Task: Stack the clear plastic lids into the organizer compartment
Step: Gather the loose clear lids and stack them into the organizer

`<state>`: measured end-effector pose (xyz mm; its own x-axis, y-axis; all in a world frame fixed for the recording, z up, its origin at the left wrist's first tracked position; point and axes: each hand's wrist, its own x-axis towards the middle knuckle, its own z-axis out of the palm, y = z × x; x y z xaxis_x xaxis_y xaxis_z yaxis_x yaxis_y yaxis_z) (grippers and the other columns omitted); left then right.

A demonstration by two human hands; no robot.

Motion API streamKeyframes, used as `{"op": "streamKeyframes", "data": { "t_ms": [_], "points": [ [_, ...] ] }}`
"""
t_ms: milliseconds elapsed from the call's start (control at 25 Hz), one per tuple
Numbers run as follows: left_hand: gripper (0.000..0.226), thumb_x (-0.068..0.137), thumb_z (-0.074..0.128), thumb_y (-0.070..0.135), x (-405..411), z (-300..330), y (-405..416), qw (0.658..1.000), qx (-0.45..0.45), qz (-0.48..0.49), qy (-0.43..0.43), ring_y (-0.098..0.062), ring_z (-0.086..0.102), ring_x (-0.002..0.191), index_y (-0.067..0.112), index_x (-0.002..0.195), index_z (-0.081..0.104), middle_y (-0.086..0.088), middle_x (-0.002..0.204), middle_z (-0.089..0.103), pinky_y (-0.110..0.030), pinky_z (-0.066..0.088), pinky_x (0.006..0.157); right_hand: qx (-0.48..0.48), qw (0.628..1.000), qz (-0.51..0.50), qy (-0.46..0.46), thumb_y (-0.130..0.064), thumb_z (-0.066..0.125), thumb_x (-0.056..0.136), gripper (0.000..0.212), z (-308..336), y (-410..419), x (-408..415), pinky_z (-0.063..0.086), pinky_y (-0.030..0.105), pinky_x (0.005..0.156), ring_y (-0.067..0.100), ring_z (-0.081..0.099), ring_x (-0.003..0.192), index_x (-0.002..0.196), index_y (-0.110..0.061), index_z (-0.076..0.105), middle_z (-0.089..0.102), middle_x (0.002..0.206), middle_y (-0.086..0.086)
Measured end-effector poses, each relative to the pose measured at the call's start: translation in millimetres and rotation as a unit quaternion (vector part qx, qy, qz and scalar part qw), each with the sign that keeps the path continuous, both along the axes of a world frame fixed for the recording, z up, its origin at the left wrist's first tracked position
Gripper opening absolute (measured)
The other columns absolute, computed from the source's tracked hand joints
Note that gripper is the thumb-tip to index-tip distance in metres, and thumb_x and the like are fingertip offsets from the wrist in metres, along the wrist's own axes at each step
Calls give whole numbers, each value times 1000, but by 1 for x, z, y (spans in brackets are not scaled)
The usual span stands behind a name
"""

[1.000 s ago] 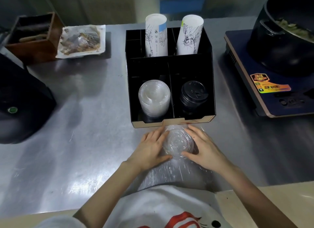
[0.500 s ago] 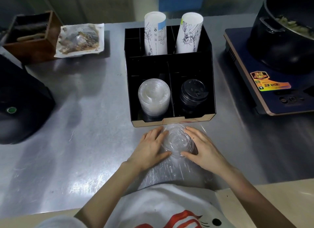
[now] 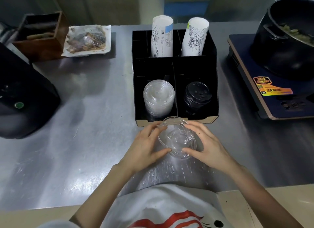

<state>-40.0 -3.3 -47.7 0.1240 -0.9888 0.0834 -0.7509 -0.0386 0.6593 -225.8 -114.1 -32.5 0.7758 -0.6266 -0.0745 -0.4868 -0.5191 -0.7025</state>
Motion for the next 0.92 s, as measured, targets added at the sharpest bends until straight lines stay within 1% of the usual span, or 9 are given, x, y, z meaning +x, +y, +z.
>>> {"op": "streamKeyframes", "data": {
  "t_ms": [40,120,320,440,520,680,760,840,920],
  "points": [
    [63,73,51,52,1,3,1,1000,-11,5,8,-23,42,119,17,125,43,-13,134,42,-37,32,100,-3,1000,3,-5,-38,69,73,64,4,-1,2,17,2,99,-14,27,121,128,-33,36,32,133,-20],
    [61,74,52,51,4,9,1,999,-26,15,28,-19,39,121,19,124,43,-10,135,40,-36,31,101,-8,1000,8,-12,-34,71,72,64,11,-4,8,15,-5,95,-20,26,118,127,-32,38,33,132,-19],
    [59,75,52,49,15,20,-4,998,-59,33,15,-20,38,123,16,124,42,-13,136,39,-40,34,101,-24,999,19,-26,-31,71,73,66,24,-12,23,14,-8,92,-26,24,115,128,-35,35,28,133,-26],
    [60,74,51,49,25,29,-10,997,-63,49,5,-22,39,121,15,123,44,-15,135,40,-42,36,100,-35,998,32,-36,-31,70,74,66,32,-20,35,13,-7,93,-25,21,117,129,-32,35,28,135,-22],
    [61,74,50,49,33,34,-15,996,-66,57,-7,-24,40,120,14,123,44,-16,134,42,-44,36,100,-46,997,39,-38,-30,70,74,65,38,-26,44,12,-7,95,-21,24,119,129,-29,36,28,136,-19],
    [63,73,49,50,49,42,-29,994,-72,70,-42,-23,37,118,12,123,45,-17,134,43,-39,33,97,-78,995,40,-39,-29,70,74,64,45,-41,64,10,-4,98,0,29,125,129,-22,38,34,140,-7],
    [64,72,48,50,55,43,-36,993,-68,75,-66,-21,33,115,10,123,45,-17,133,44,-39,32,95,-81,995,42,-32,-27,69,75,64,46,-47,72,9,-2,99,0,24,125,130,-21,37,33,142,-4],
    [65,72,47,50,60,41,-43,992,-59,80,-81,-22,33,114,10,123,45,-18,132,45,-40,31,93,-83,995,43,-26,-25,69,76,65,45,-52,79,12,10,104,2,22,128,131,-19,36,32,144,-1],
    [64,72,49,48,63,40,-49,992,-45,83,-83,-28,37,116,9,123,44,-19,133,44,-42,33,94,-87,995,41,-20,-25,68,76,64,43,-57,85,15,21,108,9,22,132,131,-18,36,32,144,1]
  ]
}}
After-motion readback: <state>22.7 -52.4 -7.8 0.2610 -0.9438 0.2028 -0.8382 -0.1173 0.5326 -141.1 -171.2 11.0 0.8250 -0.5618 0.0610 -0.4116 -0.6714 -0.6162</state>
